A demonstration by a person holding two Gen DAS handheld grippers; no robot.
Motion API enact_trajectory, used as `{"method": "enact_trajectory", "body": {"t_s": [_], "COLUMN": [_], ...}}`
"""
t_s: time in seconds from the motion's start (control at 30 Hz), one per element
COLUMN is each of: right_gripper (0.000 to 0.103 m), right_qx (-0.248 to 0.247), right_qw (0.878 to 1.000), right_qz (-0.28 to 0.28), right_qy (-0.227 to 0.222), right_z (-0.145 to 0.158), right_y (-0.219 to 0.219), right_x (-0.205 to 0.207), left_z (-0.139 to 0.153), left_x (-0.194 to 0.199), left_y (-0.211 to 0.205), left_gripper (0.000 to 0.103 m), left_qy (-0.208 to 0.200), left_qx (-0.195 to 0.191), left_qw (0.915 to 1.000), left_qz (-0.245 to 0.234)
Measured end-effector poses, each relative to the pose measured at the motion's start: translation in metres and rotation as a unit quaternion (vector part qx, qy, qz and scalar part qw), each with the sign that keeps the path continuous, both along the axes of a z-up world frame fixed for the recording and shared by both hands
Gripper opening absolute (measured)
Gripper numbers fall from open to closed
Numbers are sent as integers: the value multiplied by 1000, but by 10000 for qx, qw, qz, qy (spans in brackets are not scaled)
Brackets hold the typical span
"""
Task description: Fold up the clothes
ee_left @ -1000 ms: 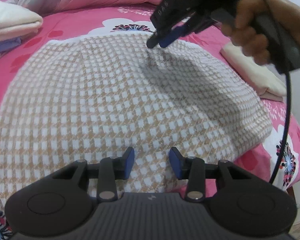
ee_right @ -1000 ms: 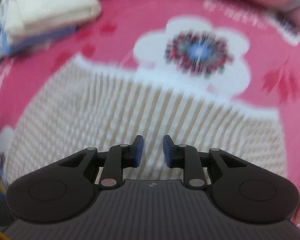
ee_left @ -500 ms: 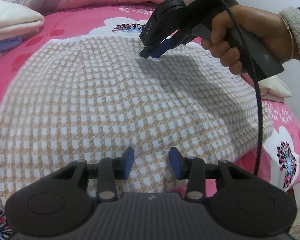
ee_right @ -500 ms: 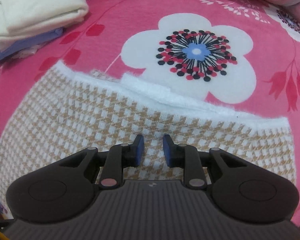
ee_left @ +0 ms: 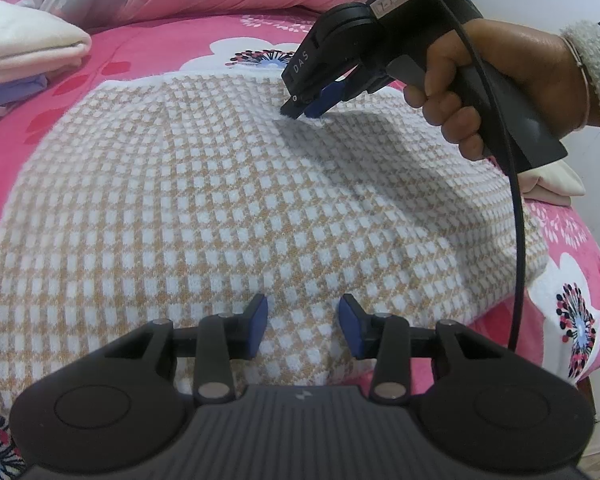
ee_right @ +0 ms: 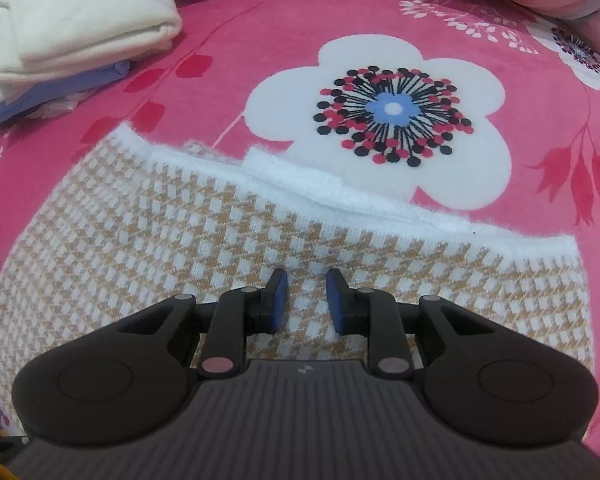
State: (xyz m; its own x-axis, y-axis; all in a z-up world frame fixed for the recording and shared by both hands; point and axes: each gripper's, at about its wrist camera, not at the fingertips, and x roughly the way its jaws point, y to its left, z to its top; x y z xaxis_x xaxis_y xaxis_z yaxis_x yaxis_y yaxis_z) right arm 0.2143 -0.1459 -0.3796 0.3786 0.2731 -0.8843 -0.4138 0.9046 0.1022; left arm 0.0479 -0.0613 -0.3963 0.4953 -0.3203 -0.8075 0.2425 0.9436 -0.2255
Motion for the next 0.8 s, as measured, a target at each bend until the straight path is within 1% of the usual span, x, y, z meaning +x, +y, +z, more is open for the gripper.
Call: {"method": "enact_trajectory", "body": {"t_s": [0.5, 0.67, 0.73, 0.8], "right_gripper": [21, 22, 22, 22], "right_qx": [30, 65, 78, 85], "right_qw": [9999, 9998, 9996, 9997], "right_qz": [-60, -73, -55, -83], "right_qy": [-90, -194, -252, -234], "right_z": [-1, -2, -3, -2], "right_y": [0, 0, -1, -1], "right_x": [-3, -7, -9, -8], "left_z": [0, 0, 2, 6], "left_x": [-2, -3, -1, 7], "left_y": [1, 3, 3, 3], "left_gripper": [41, 41, 41, 42], "left_qy": [-44, -68, 32, 300], "left_qx": [-30, -66, -85, -113], "left_qw": [10000, 9999, 10000, 9995], "left_qz": [-19, -42, -28, 54]}}
